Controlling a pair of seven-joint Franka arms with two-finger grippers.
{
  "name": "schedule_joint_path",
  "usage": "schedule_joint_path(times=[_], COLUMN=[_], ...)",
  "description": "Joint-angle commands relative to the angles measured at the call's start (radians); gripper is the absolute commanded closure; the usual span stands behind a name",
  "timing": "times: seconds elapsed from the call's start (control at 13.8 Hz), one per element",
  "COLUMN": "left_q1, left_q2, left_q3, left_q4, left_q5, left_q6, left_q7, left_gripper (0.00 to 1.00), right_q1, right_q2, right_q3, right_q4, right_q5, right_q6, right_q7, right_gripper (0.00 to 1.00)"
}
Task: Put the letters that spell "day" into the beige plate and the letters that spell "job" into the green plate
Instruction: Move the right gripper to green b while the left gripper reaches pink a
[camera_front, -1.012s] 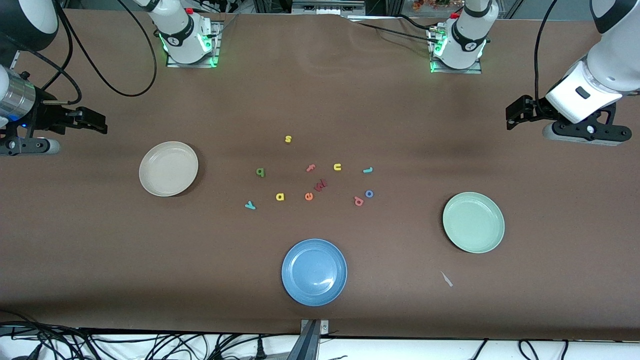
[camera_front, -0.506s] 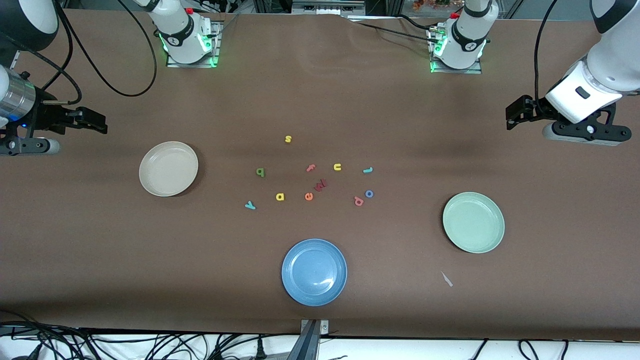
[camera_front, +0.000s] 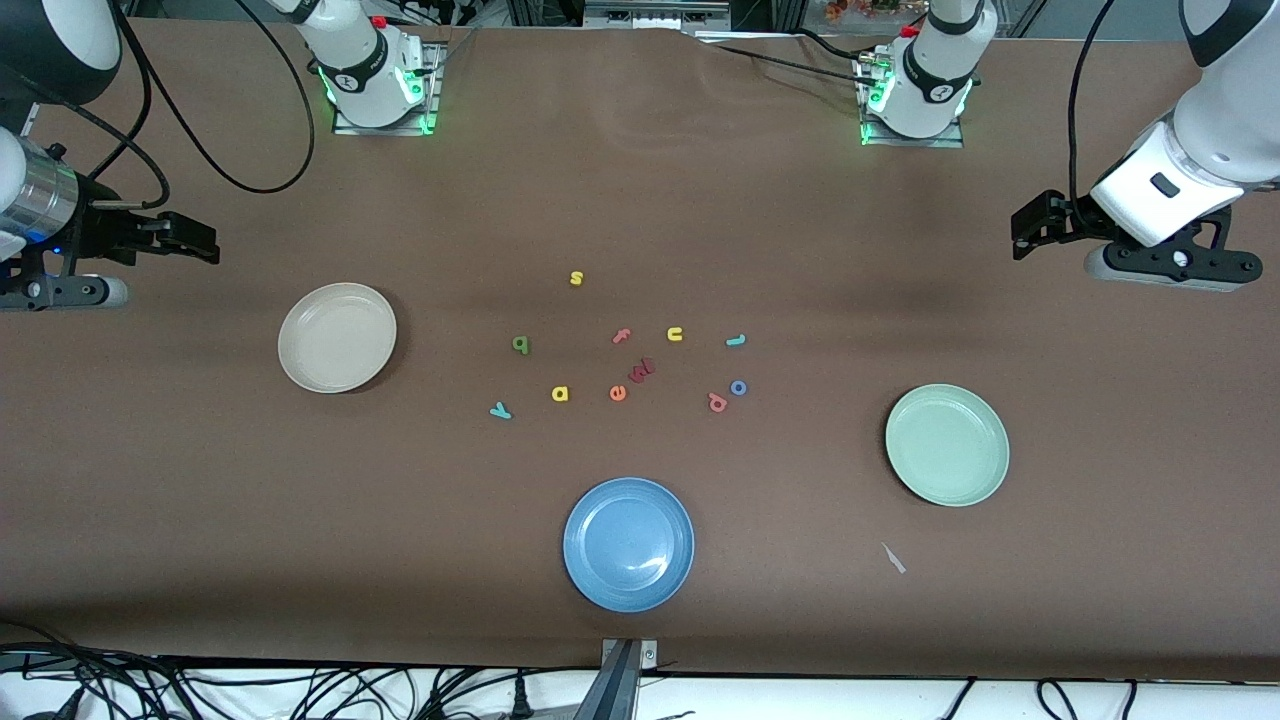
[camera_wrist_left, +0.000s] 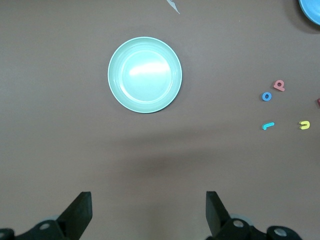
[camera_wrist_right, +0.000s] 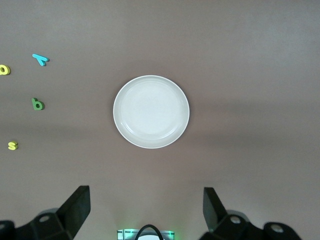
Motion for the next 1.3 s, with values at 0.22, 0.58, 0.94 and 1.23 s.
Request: schedule_joint_path(times=[0.22, 0.58, 0.94, 1.23], left_q1=[0.000, -0.009, -0.070, -0.142], left_q2=[0.008, 0.063, 0.153, 0.384], left_q3=[0.000, -0.045, -0.116, -0.118], left_q4=[0.006, 0.048, 0.055, 0.208], left_q5=[-0.017, -0.020, -0.019, -0.017], left_q6=[0.001, 0.003, 0.008, 0.095], left_q7=[0.009, 0.009, 0.016, -0.033], left_gripper=[0.00, 0.00, 0.00, 0.00], right_q1=[0.055, 0.140, 0.272, 0.297], right_q2=[-0.003, -0.001, 0.043, 0.057], right_q3=[0.007, 0.013, 0.015, 0.015], right_q4=[-0.006, -0.012, -0.012, -0.101], right_q5=[0.018, 0.020, 0.021, 0.084], right_q6=[-0.020, -0.025, 0.003, 0.142], right_q7=[0.003, 0.006, 0.255, 0.303], right_gripper=[0.00, 0.00, 0.00, 0.00])
